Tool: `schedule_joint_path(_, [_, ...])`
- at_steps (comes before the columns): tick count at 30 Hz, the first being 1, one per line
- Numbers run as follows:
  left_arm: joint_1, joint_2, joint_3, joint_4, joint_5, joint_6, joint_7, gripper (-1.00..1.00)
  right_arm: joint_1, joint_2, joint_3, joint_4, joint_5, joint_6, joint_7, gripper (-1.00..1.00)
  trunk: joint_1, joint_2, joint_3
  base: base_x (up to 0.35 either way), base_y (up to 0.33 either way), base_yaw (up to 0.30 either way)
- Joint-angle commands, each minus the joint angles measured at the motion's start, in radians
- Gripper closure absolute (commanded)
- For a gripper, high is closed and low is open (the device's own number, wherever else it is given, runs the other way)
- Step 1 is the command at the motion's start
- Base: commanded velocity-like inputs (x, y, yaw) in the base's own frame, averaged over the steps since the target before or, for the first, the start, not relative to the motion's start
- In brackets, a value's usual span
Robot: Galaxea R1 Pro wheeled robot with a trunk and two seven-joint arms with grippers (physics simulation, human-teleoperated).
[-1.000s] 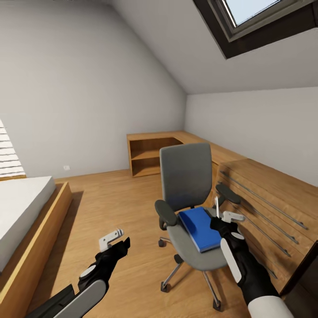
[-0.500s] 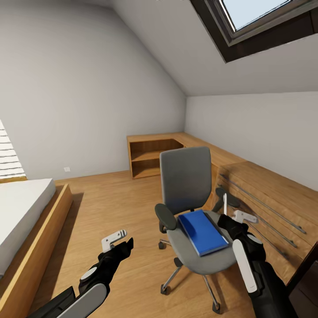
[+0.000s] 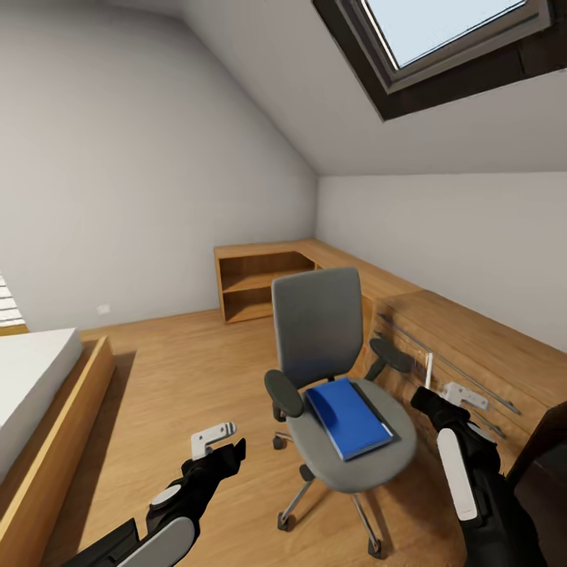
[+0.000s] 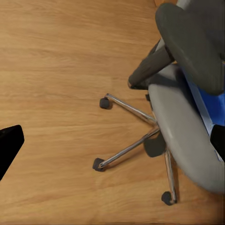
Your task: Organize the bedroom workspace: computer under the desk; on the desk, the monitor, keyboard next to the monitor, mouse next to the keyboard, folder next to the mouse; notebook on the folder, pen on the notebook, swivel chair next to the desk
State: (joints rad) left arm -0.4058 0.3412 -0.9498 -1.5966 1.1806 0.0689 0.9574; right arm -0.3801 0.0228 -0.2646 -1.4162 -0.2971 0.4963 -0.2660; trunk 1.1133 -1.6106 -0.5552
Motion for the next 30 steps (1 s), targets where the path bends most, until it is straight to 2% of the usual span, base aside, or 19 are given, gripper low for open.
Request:
schedule_joint_path(1, [-0.001, 0.0, -0.002, -0.002, 0.001, 0.007, 0.005, -1.0, -0.001, 0.001, -0.009, -0.001, -0.014, 0.002, -0.004, 1.0, -0.004, 0.007, 0.003, 0.0, 0.0, -0.233])
schedule_joint_path(4, [-0.001, -0.006, -0.003, -0.001, 0.003, 0.01, 0.005, -1.0, -0.001, 0.001, -0.035, -0.001, -0.022, 0.002, -0.004, 1.0, -0.015, 0.028, 0.014, 0.0, 0.0, -0.237])
schedule_joint_path(12, [-0.001, -0.023, -0.005, 0.001, 0.003, 0.012, 0.003, -1.0, -0.001, -0.003, -0.054, -0.001, -0.058, 0.002, -0.004, 1.0, -0.046, 0.084, 0.045, 0.0, 0.0, -0.24])
schedule_joint_path(16, [-0.001, -0.025, -0.011, 0.001, 0.001, 0.012, 0.003, -1.0, -0.001, -0.003, -0.072, 0.0, -0.063, 0.002, -0.004, 1.0, -0.046, 0.084, 0.048, 0.0, 0.0, -0.241])
schedule_joint_path(21, [-0.001, -0.025, -0.043, 0.001, 0.0, 0.012, 0.003, -1.0, -0.001, -0.003, -0.084, 0.0, -0.067, 0.002, -0.004, 1.0, -0.046, 0.084, 0.051, 0.0, 0.0, -0.241])
schedule_joint_path(25, [-0.001, -0.025, -0.05, 0.001, 0.0, 0.011, 0.003, -1.0, -0.001, -0.004, -0.087, 0.0, -0.068, 0.002, -0.004, 1.0, -0.046, 0.084, 0.054, 0.03, -0.028, -0.242])
schedule_joint_path(30, [-0.001, -0.025, -0.054, 0.001, -0.001, 0.011, 0.004, -1.0, -0.001, -0.005, -0.093, 0.002, -0.068, 0.001, -0.003, 1.0, -0.046, 0.084, 0.057, 0.203, -0.206, -0.242])
